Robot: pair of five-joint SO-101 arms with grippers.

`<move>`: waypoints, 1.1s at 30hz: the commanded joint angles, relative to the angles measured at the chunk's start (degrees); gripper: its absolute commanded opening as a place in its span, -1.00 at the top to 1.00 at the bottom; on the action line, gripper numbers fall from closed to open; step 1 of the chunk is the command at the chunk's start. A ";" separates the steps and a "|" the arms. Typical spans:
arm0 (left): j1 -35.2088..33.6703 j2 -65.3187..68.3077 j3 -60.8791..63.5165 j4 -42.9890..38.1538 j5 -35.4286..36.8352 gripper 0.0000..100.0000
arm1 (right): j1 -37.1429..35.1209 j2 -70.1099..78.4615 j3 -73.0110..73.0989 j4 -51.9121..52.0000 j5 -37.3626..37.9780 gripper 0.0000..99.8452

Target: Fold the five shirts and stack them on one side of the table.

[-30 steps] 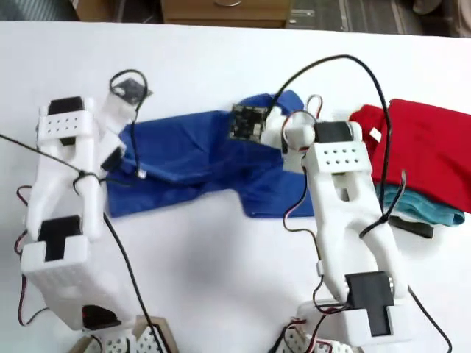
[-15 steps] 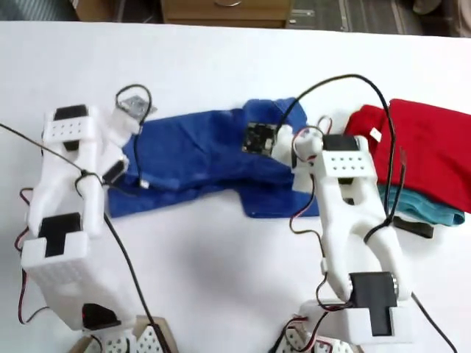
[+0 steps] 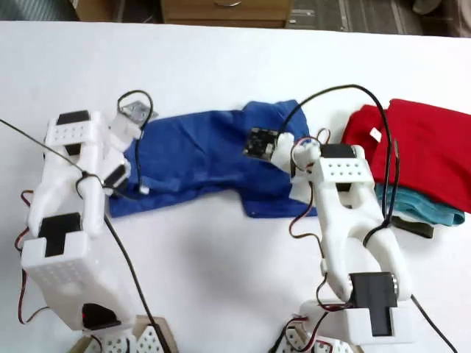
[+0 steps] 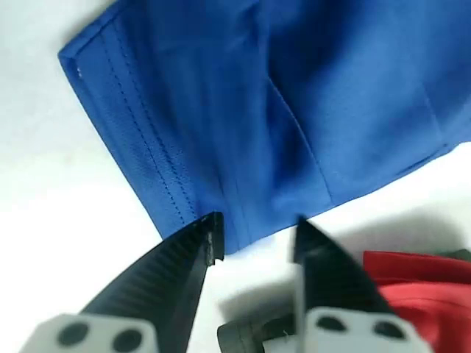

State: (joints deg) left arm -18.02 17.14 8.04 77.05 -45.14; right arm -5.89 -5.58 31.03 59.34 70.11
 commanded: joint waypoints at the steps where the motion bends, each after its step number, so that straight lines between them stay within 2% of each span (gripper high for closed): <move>1: -0.35 -0.97 -3.38 1.23 0.09 0.66 | 0.04 -0.75 -1.85 -1.80 0.44 0.58; 6: -1.41 -0.97 -16.31 10.29 -0.18 0.65 | 0.66 -0.75 -9.85 -2.15 -0.18 0.66; 9: -1.93 -0.53 -26.24 14.51 0.18 0.65 | -0.66 -0.13 -11.96 -2.77 -5.80 0.66; 13: -1.76 -0.35 -32.31 14.51 4.31 0.65 | -1.71 -0.04 -11.34 -8.48 -14.15 0.66; 17: 0.18 0.53 -29.58 9.32 10.55 0.65 | -2.42 3.30 -10.64 -14.64 -23.65 0.66; 21: 3.78 5.89 -24.84 5.71 16.79 0.65 | -4.53 9.80 -10.73 -14.99 -24.62 0.66; 28: 6.24 13.01 -22.90 8.00 18.11 0.65 | -7.25 14.46 -10.90 -6.20 -24.44 0.66; 33: 5.54 13.45 -22.46 13.80 18.29 0.65 | -6.81 14.90 -10.64 1.01 -24.26 0.66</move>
State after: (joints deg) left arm -12.22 30.95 -14.37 87.69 -27.12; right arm -12.66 9.45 21.89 57.23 45.85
